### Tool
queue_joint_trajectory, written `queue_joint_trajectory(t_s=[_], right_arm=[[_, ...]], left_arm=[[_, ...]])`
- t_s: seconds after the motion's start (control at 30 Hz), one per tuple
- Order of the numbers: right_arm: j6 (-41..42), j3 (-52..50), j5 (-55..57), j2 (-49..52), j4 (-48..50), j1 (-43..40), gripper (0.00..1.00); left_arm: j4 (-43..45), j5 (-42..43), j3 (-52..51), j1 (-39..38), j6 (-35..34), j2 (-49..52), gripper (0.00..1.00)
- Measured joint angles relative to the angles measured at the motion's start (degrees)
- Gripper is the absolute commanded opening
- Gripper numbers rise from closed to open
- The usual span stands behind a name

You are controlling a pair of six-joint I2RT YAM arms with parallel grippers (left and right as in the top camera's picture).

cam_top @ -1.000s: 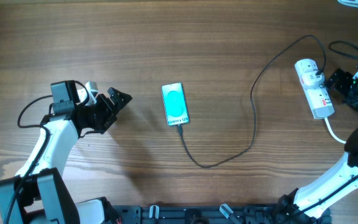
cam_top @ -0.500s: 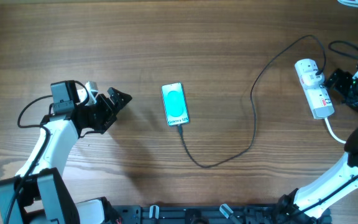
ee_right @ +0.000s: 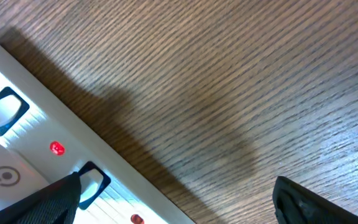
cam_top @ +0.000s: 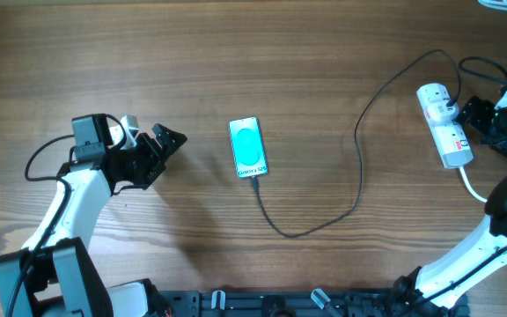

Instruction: Plug charger to phone and switch on socket

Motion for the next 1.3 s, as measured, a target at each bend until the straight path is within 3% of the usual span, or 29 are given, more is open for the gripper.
queue_joint_trajectory(t_s=[0.43, 0.67, 0.93, 1.3], right_arm=[[0.87, 1.33, 2.08, -0.33, -4.24, 0.22, 1.00], [2.38, 1.79, 0.26, -8.11, -5.70, 0.26, 1.00], [2.10, 0.37, -0.90, -8.59, -8.20, 2.34, 1.00], [1.20, 0.35, -1.01, -8.59, -4.33, 3.37, 1.00]], left_arm=[[0.00, 0.00, 0.00, 0.00, 0.00, 0.00, 1.00], [0.00, 0.00, 0.00, 0.00, 0.00, 0.00, 1.00], [0.00, 0.00, 0.00, 0.00, 0.00, 0.00, 1.00], [0.00, 0.00, 0.00, 0.00, 0.00, 0.00, 1.00]])
